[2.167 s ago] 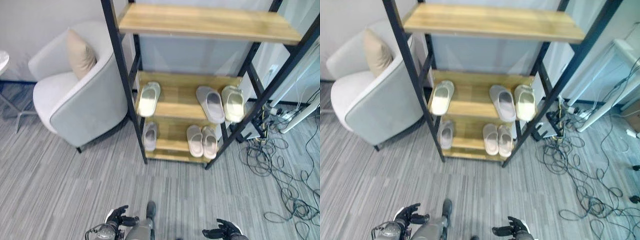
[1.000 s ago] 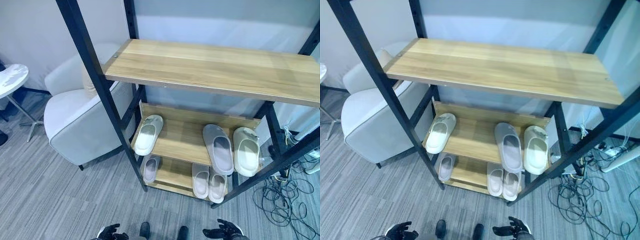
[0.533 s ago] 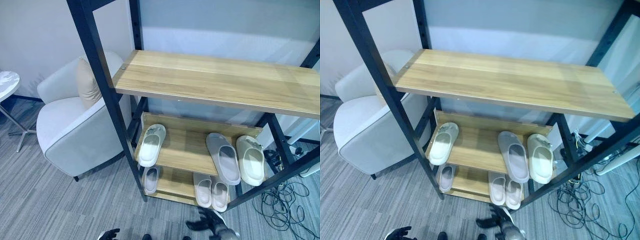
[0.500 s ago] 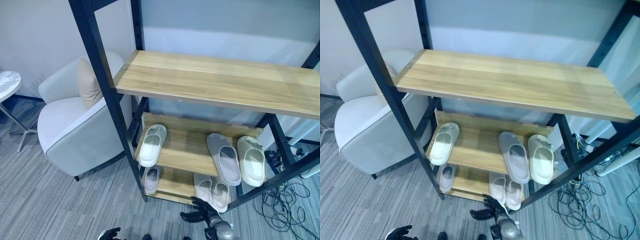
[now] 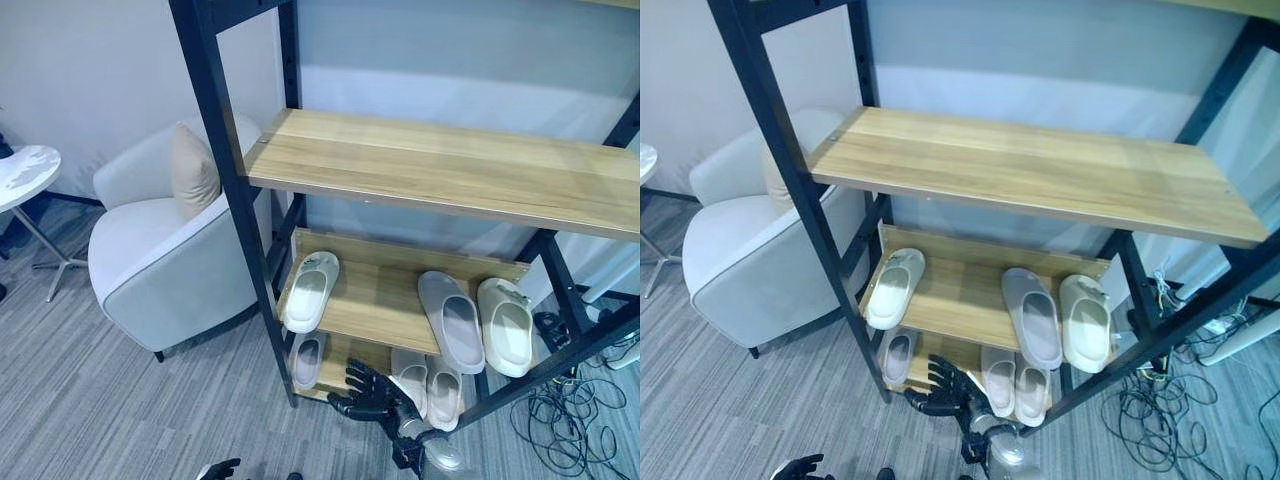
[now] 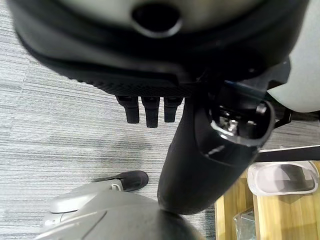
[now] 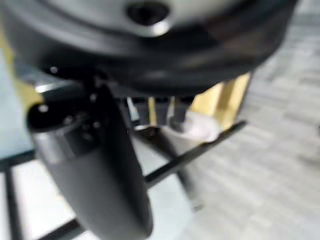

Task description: Arrange the slippers neatly on the shoe rack.

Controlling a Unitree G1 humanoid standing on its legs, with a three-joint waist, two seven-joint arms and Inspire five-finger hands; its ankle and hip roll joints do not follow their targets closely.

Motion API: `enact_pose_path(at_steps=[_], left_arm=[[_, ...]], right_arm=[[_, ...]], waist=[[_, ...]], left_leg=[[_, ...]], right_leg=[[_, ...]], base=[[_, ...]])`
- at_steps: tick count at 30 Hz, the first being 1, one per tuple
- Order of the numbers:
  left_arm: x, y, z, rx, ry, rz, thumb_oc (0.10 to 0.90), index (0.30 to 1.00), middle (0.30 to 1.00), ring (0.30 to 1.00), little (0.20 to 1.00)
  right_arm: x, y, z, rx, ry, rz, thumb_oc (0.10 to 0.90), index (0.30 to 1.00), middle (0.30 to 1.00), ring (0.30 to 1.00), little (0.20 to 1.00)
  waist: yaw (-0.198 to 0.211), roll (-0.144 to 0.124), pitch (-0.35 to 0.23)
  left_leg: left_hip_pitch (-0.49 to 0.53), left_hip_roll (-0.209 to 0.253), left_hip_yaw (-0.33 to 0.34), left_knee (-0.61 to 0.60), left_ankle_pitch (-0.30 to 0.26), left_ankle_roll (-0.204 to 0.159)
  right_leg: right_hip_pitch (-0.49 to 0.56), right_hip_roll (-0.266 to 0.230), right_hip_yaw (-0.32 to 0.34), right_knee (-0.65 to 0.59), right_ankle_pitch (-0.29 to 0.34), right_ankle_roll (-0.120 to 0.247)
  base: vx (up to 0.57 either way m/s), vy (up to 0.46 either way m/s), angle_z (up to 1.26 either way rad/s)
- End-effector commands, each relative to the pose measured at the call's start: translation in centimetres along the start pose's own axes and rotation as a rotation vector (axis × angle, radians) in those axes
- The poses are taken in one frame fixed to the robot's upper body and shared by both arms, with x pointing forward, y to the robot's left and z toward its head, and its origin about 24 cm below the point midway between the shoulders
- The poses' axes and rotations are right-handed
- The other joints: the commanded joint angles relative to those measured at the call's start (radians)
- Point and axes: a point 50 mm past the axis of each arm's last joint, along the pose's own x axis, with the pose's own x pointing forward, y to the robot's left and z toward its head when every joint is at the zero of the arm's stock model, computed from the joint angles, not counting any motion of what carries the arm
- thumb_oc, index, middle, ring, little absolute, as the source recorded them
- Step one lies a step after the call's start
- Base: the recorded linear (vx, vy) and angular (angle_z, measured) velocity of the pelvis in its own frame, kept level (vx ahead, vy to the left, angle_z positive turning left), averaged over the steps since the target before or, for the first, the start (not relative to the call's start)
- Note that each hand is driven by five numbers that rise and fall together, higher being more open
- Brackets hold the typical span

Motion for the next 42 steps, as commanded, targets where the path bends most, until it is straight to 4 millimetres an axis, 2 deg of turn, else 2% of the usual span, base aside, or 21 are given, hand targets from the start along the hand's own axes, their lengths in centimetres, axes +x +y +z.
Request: enact_pose_path(at_steps=[1,5,10,17,22,27,32,42], left_arm=[[0.2,-2.5,1.2,0.045,-0.030,-0.069,0.800,0.900,0.900,0.900,0.900],[0.1,-2.9,0.8,0.034,-0.023,-0.076,0.800,0.900,0.900,0.900,0.900],[0.0,-3.1,0.6,0.030,-0.019,-0.082,0.800,0.900,0.900,0.900,0.900],[-0.2,-3.7,0.3,0.030,-0.020,-0.102,0.800,0.900,0.900,0.900,0.900],[-0.3,-4.2,-0.1,0.056,-0.013,-0.123,0.800,0.900,0.900,0.900,0.900],[-0.4,-4.3,-0.3,0.082,-0.016,-0.133,0.800,0.900,0.900,0.900,0.900],[-0.5,-4.5,-0.6,0.135,-0.023,-0.145,0.800,0.900,0.900,0.900,0.900],[-0.5,-4.6,-0.5,0.160,-0.031,-0.167,0.800,0.900,0.900,0.900,0.900]], right_arm=[[0.8,2.0,6.8,0.015,-0.312,0.143,0.800,0.900,0.900,0.900,0.900],[-0.5,1.7,9.5,-0.002,-0.438,0.147,0.800,0.900,0.900,0.900,0.900],[-1.3,1.4,11.2,-0.053,-0.518,0.129,0.800,0.900,0.900,0.900,0.900],[-2.5,-0.1,14.8,-0.365,-0.665,-0.035,0.800,0.900,0.900,0.900,0.900],[-3.0,-1.2,16.4,-0.453,-0.732,-0.138,0.800,0.900,0.900,0.900,0.900],[-3.9,-2.3,19.2,-0.601,-0.841,-0.274,0.800,0.900,0.900,0.900,0.900],[-6.0,-4.2,22.7,-0.933,-0.942,-0.523,0.800,0.900,0.900,0.900,0.900],[-6.6,-5.6,24.0,-1.176,-0.890,-0.615,0.800,0.900,0.900,0.900,0.900]], waist=[[0.000,0.009,0.004],[-0.012,0.013,-0.001],[-0.017,0.018,-0.002],[-0.018,0.027,-0.005],[-0.015,0.029,-0.004],[-0.008,0.034,-0.004],[-0.001,0.039,-0.008],[-0.003,0.037,-0.005]], left_leg=[[0.003,0.015,0.001,0.007,-0.075,-0.043],[0.010,0.019,0.000,0.007,-0.077,-0.046],[0.013,0.020,-0.002,0.007,-0.078,-0.045],[0.015,0.021,-0.006,0.007,-0.081,-0.040],[0.014,0.022,-0.011,0.007,-0.080,-0.038],[0.011,0.021,-0.015,0.007,-0.080,-0.037],[0.015,0.021,-0.019,0.007,-0.085,-0.036],[0.012,0.029,0.006,0.007,-0.089,-0.036]], right_leg=[[0.039,0.001,0.010,0.013,-0.070,0.064],[0.046,0.004,0.010,0.013,-0.075,0.063],[0.049,0.005,0.009,0.013,-0.076,0.062],[0.050,0.006,0.008,0.013,-0.080,0.062],[0.049,0.005,0.004,0.013,-0.081,0.063],[0.048,0.004,0.001,0.013,-0.085,0.064],[0.049,0.005,-0.001,0.013,-0.087,0.068],[0.029,0.005,0.015,0.013,-0.074,0.078]], base=[[0.00,0.000,0.00],[0.02,-0.013,-0.03],[0.00,0.000,0.00],[0.00,0.000,0.00],[0.00,0.000,0.00],[0.00,0.000,0.00],[0.03,-0.005,0.05],[0.01,0.000,-0.08]])
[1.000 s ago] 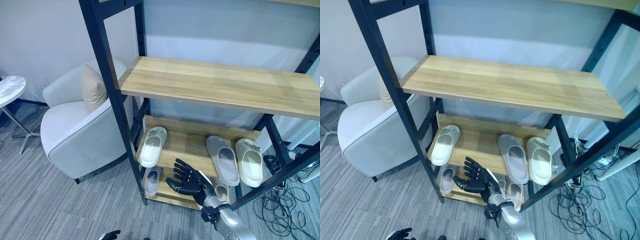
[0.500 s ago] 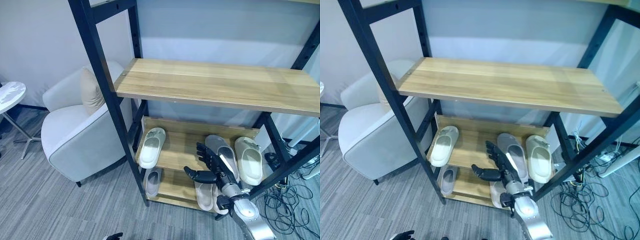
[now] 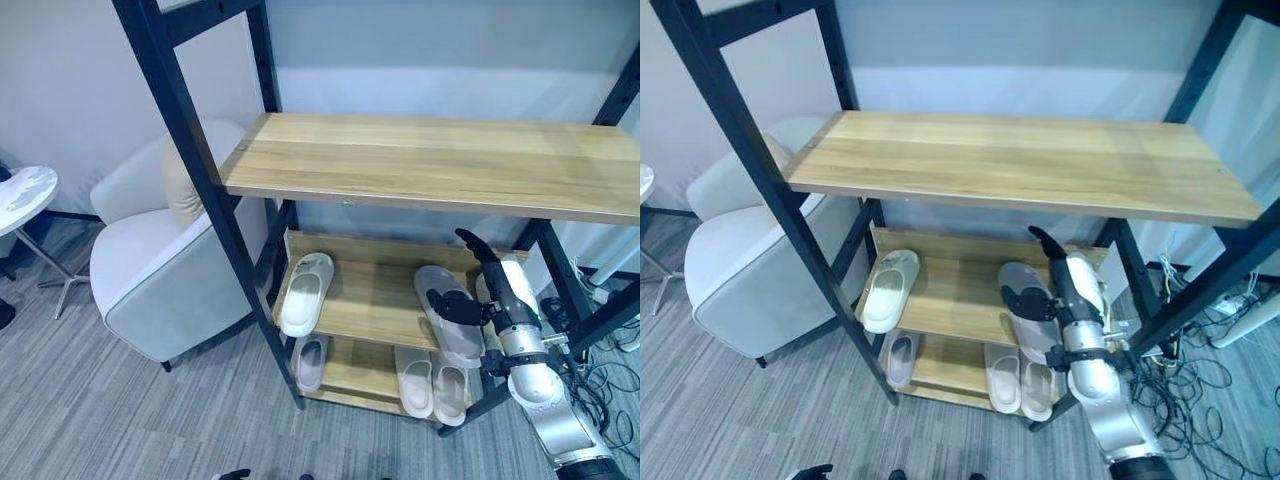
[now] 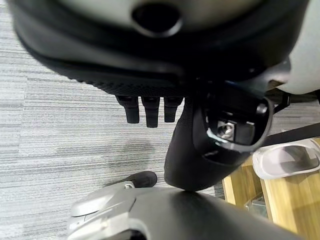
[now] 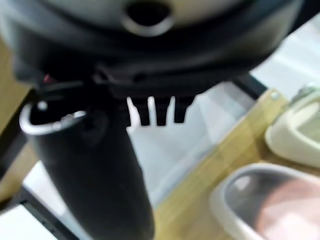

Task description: Arrange the slippers neatly on the shoe rack.

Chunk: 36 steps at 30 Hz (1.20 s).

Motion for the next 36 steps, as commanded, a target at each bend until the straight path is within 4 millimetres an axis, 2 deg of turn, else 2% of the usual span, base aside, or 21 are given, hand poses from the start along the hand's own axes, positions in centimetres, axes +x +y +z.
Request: enact_pose_path(at_steps=[1,5,15,28,36], left_arm=[[0.1,-2.9,1.0,0.083,-0.036,-0.121,0.800,0.900,0.900,0.900,0.900],[0.1,-2.9,1.0,0.087,-0.037,-0.123,0.800,0.900,0.900,0.900,0.900],[0.1,-2.7,0.6,0.086,-0.022,-0.128,0.800,0.900,0.900,0.900,0.900],[0.0,-2.7,0.6,0.089,-0.027,-0.132,0.800,0.900,0.900,0.900,0.900],[0.0,-2.6,0.4,0.084,-0.023,-0.123,0.800,0.900,0.900,0.900,0.900]], right_arm=[[2.8,-4.6,5.3,-0.116,-0.302,-0.172,0.800,0.900,0.900,0.900,0.900],[2.9,-5.5,5.3,-0.214,-0.308,-0.166,0.800,0.900,0.900,0.900,0.900],[3.2,-7.2,5.3,-0.332,-0.315,-0.163,0.800,0.900,0.900,0.900,0.900],[4.5,-5.5,4.7,-0.427,-0.296,-0.068,0.800,0.900,0.900,0.900,0.900],[5.5,-6.1,4.4,-0.577,-0.293,-0.055,0.800,0.900,0.900,0.900,0.900]], waist=[[0.023,-0.013,-0.010],[0.017,-0.016,-0.010],[0.005,-0.016,-0.007],[0.014,-0.013,0.003],[0.021,-0.013,0.014]], left_leg=[[0.002,0.025,-0.015,0.008,-0.084,-0.038],[0.000,0.027,-0.009,0.008,-0.086,-0.040],[-0.009,0.034,0.006,0.008,-0.087,-0.046],[-0.021,0.036,0.005,0.008,-0.083,-0.052],[-0.038,0.035,-0.007,0.008,-0.077,-0.055]], right_leg=[[0.031,0.000,-0.008,0.014,-0.069,0.072],[0.028,0.000,-0.004,0.014,-0.071,0.073],[0.008,0.000,0.003,0.014,-0.066,0.080],[-0.004,0.000,-0.005,0.014,-0.070,0.079],[-0.014,0.000,-0.016,0.014,-0.071,0.078]], base=[[0.01,-0.003,-0.08],[0.02,-0.004,-0.10],[0.02,-0.005,-0.06],[0.01,-0.003,-0.03],[0.00,0.000,0.00]])
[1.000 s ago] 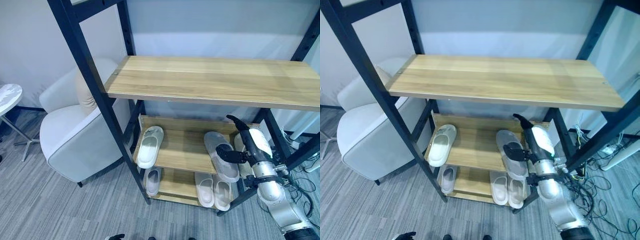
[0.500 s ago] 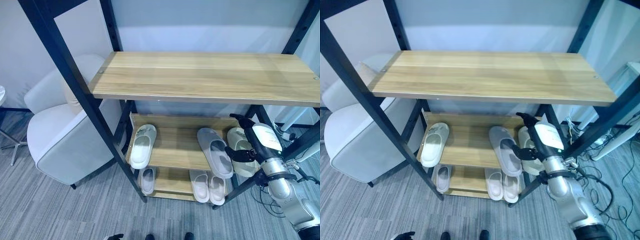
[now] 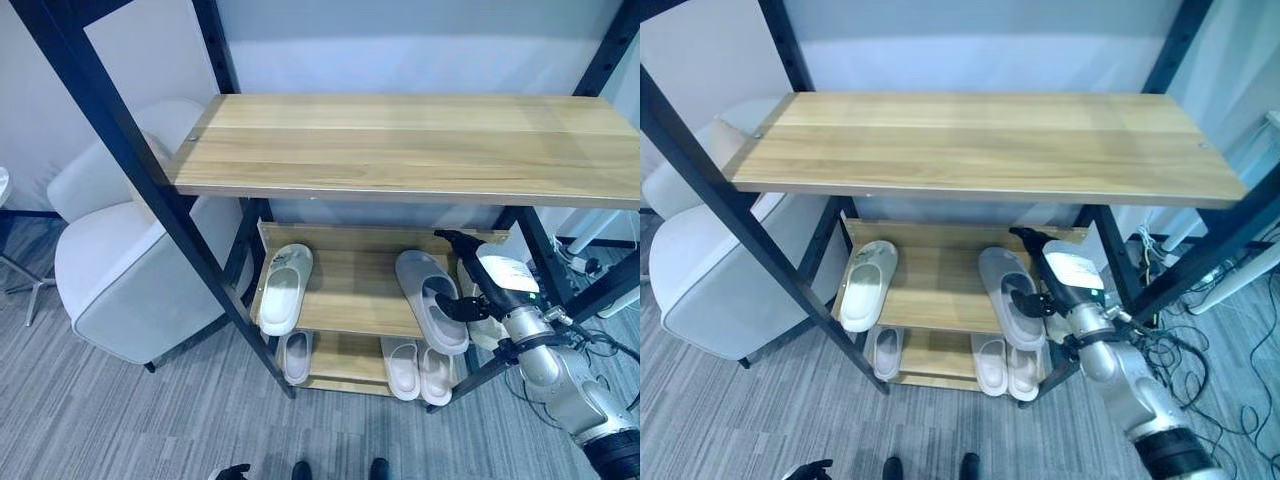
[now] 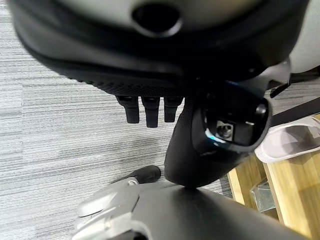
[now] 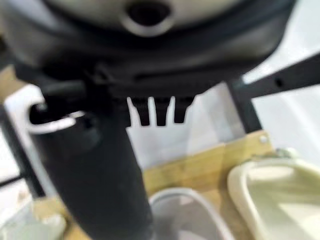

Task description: Arrange the slippers neatly on the shoe rack.

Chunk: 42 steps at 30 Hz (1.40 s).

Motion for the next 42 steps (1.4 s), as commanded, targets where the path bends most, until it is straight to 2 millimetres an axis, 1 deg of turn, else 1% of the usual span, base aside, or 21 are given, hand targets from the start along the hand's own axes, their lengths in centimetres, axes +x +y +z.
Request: enact_pose_path(at_steps=[1,3,5,7,13,18,19,22,23,24,25,30,33,39,40,41,42], left_arm=[[-0.1,-2.9,0.0,0.075,0.005,-0.127,0.800,0.900,0.900,0.900,0.900],[-0.1,-2.9,-0.1,0.073,0.008,-0.125,0.800,0.900,0.900,0.900,0.900],[-0.1,-2.7,-0.1,0.065,0.008,-0.114,0.800,0.900,0.900,0.900,0.900],[-0.1,-2.7,-0.1,0.067,0.004,-0.114,0.800,0.900,0.900,0.900,0.900],[-0.1,-2.7,0.1,0.075,-0.005,-0.119,0.800,0.900,0.900,0.900,0.900],[0.0,-3.0,0.7,0.079,-0.026,-0.123,0.800,0.900,0.900,0.900,0.900],[0.0,-3.0,0.6,0.077,-0.025,-0.118,0.800,0.900,0.900,0.900,0.900],[-0.1,-2.9,0.3,0.079,-0.014,-0.112,0.800,0.900,0.900,0.900,0.900],[-0.1,-2.9,0.2,0.084,-0.011,-0.111,0.800,0.900,0.900,0.900,0.900],[-0.1,-2.9,0.2,0.086,-0.011,-0.110,0.800,0.900,0.900,0.900,0.900],[-0.1,-2.9,0.1,0.088,-0.008,-0.108,0.800,0.900,0.900,0.900,0.900],[-0.1,-2.8,-0.1,0.085,-0.002,-0.100,0.800,0.900,0.900,0.900,0.900],[-0.2,-2.8,-0.3,0.081,0.004,-0.100,0.800,0.900,0.900,0.900,0.900],[-0.1,-2.9,0.1,0.076,-0.004,-0.102,0.800,0.900,0.900,0.900,0.900],[-0.1,-2.9,0.1,0.077,-0.004,-0.102,0.800,0.900,0.900,0.900,0.900],[-0.1,-2.9,0.1,0.076,-0.005,-0.101,0.800,0.900,0.900,0.900,0.900],[0.0,-2.9,0.2,0.068,-0.004,-0.101,0.800,0.900,0.900,0.900,0.900]], right_arm=[[2.6,-5.7,0.9,-0.101,-0.082,-0.230,0.800,0.900,0.900,0.900,0.900],[2.6,-5.8,0.7,-0.113,-0.076,-0.228,0.800,0.900,0.900,0.900,0.900],[2.0,-5.9,-0.1,-0.133,-0.044,-0.228,0.800,0.900,0.900,0.900,0.900],[1.7,-5.9,-0.3,-0.147,-0.036,-0.222,0.800,0.900,0.900,0.900,0.900],[1.7,-5.5,-0.6,-0.156,-0.026,-0.209,0.800,0.900,0.900,0.900,0.900],[2.2,-4.5,-1.0,-0.163,0.009,-0.201,0.800,0.900,0.900,0.900,0.900],[2.5,-3.9,-1.2,-0.166,0.030,-0.190,0.800,0.900,0.900,0.900,0.900],[3.1,-3.1,-1.4,-0.153,0.059,-0.187,0.800,0.900,0.900,0.900,0.900],[3.3,-2.6,-1.7,-0.150,0.083,-0.179,0.750,0.825,0.825,0.825,0.825],[3.4,-2.3,-1.9,-0.148,0.094,-0.169,0.687,0.731,0.731,0.731,0.731],[3.5,-2.2,-1.9,-0.148,0.099,-0.169,0.400,0.300,0.300,0.300,0.300],[3.8,-1.6,-1.7,-0.120,0.107,-0.169,0.400,0.300,0.300,0.300,0.300],[3.4,-1.3,-1.3,-0.097,0.093,-0.171,0.400,0.300,0.300,0.300,0.300],[2.7,-2.4,0.5,-0.046,0.013,-0.243,0.400,0.300,0.300,0.300,0.300],[2.6,-2.4,0.5,-0.046,0.014,-0.242,0.400,0.300,0.300,0.300,0.300],[2.4,-2.5,0.9,-0.022,-0.002,-0.255,0.400,0.300,0.300,0.300,0.300],[1.7,-2.9,2.1,0.040,-0.050,-0.299,0.400,0.300,0.300,0.300,0.300]], waist=[[0.024,-0.017,-0.018],[0.024,-0.018,-0.017],[0.024,-0.021,-0.013],[0.023,-0.022,-0.012],[0.024,-0.024,-0.010],[0.030,-0.022,-0.004],[0.036,-0.021,-0.002],[0.046,-0.021,0.001],[0.053,-0.021,0.004],[0.058,-0.021,0.005],[0.059,-0.021,0.005],[0.067,-0.020,0.005],[0.064,-0.023,0.000],[0.049,-0.022,-0.007],[0.050,-0.022,-0.007],[0.048,-0.022,-0.007],[0.038,-0.019,-0.010]], left_leg=[[-0.011,0.010,-0.050,0.003,-0.067,-0.047],[-0.012,0.010,-0.052,0.003,-0.066,-0.047],[-0.014,0.011,-0.060,0.003,-0.066,-0.048],[-0.011,0.011,-0.062,0.003,-0.068,-0.049],[-0.005,0.011,-0.061,0.003,-0.071,-0.049],[-0.011,0.009,-0.064,0.003,-0.070,-0.047],[-0.013,0.009,-0.066,0.003,-0.069,-0.047],[-0.017,0.009,-0.071,0.003,-0.068,-0.047],[-0.019,0.009,-0.073,0.003,-0.067,-0.047],[-0.020,0.009,-0.074,0.003,-0.067,-0.047],[-0.020,0.009,-0.075,0.003,-0.067,-0.047],[-0.018,0.009,-0.079,0.003,-0.066,-0.048],[-0.009,0.011,-0.080,0.003,-0.070,-0.048],[0.004,0.012,-0.074,0.003,-0.075,-0.048],[0.004,0.012,-0.075,0.003,-0.075,-0.048],[0.005,0.012,-0.075,0.003,-0.076,-0.047],[0.010,0.014,-0.071,0.003,-0.078,-0.047]], right_leg=[[0.033,-0.023,-0.043,0.014,-0.072,0.077],[0.033,-0.022,-0.045,0.014,-0.073,0.077],[0.035,-0.022,-0.053,0.014,-0.076,0.075],[0.041,-0.022,-0.056,0.014,-0.078,0.075],[0.046,-0.021,-0.057,0.014,-0.079,0.076],[0.037,-0.024,-0.057,0.014,-0.078,0.075],[0.038,-0.025,-0.060,0.014,-0.080,0.075],[0.037,-0.024,-0.065,0.014,-0.081,0.074],[0.036,-0.025,-0.068,0.014,-0.082,0.073],[0.036,-0.025,-0.070,0.014,-0.082,0.073],[0.036,-0.024,-0.070,0.014,-0.082,0.073],[0.040,-0.022,-0.074,0.014,-0.085,0.071],[0.050,-0.021,-0.077,0.014,-0.089,0.068],[0.059,-0.019,-0.076,0.014,-0.092,0.068],[0.059,-0.019,-0.076,0.014,-0.092,0.068],[0.060,-0.019,-0.075,0.014,-0.092,0.068],[0.060,-0.019,-0.071,0.014,-0.092,0.068]], base=[[0.01,0.000,0.05],[0.01,-0.003,0.14],[0.03,-0.010,0.09],[0.02,-0.006,0.08],[0.00,-0.001,0.01],[0.00,0.000,0.00],[0.00,0.000,0.00],[0.00,0.001,0.01],[0.00,0.000,0.05],[0.00,0.001,0.06],[0.01,0.000,0.04],[0.01,0.000,0.06],[0.02,-0.014,0.13],[0.00,-0.002,0.01],[0.00,0.000,0.00],[0.00,0.000,0.00],[0.00,0.000,0.00]])
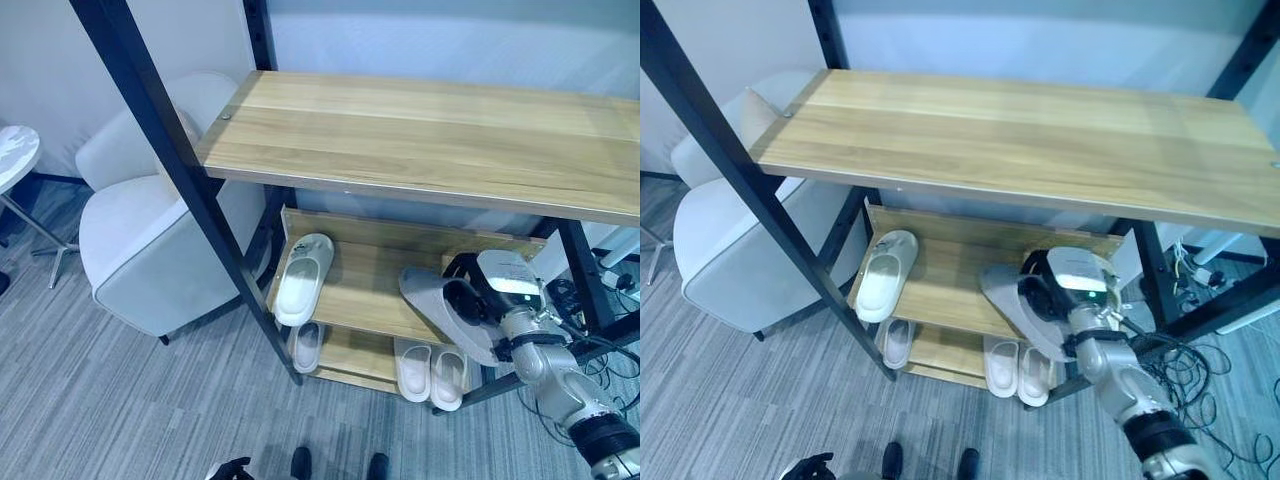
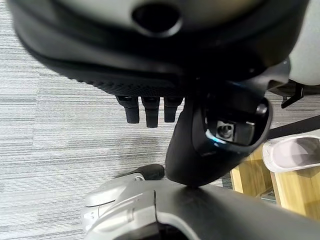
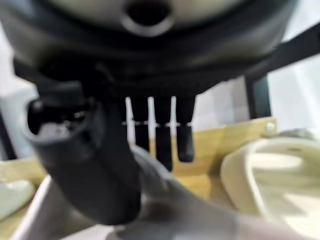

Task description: Arrange the slippers neatly on the shoe rack.

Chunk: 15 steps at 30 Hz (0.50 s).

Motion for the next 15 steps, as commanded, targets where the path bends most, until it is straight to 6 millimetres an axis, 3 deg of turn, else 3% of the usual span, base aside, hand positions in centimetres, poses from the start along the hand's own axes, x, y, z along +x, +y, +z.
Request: enact_pose_path(at_steps=[1,9,15], left_arm=[[-0.1,-3.0,-0.4,0.067,0.024,-0.107,0.800,0.900,0.900,0.900,0.900],[-0.2,-3.2,-0.5,0.054,0.028,-0.114,0.800,0.900,0.900,0.900,0.900],[-0.1,-3.5,0.0,0.057,0.008,-0.129,0.800,0.900,0.900,0.900,0.900]], right_arm=[[1.3,-5.8,2.8,0.077,-0.151,-0.277,0.400,0.300,0.300,0.300,0.300],[-0.9,-7.1,6.8,0.246,-0.354,-0.305,0.400,0.300,0.300,0.300,0.300],[-2.5,-6.1,9.2,0.447,-0.465,-0.182,0.400,0.300,0.300,0.300,0.300]], waist=[[0.010,-0.014,-0.049],[-0.011,-0.006,-0.052],[-0.024,0.002,-0.044]], left_leg=[[0.005,0.013,-0.018,0.003,-0.083,-0.040],[0.013,0.018,-0.002,0.003,-0.084,-0.039],[0.012,0.018,0.015,0.003,-0.083,-0.037]], right_leg=[[0.031,-0.019,-0.019,0.014,-0.089,0.072],[0.030,-0.021,-0.007,0.014,-0.082,0.075],[0.017,-0.023,0.014,0.014,-0.072,0.080]], base=[[0.00,0.000,0.00],[-0.01,-0.003,-0.09],[-0.04,0.005,-0.10]])
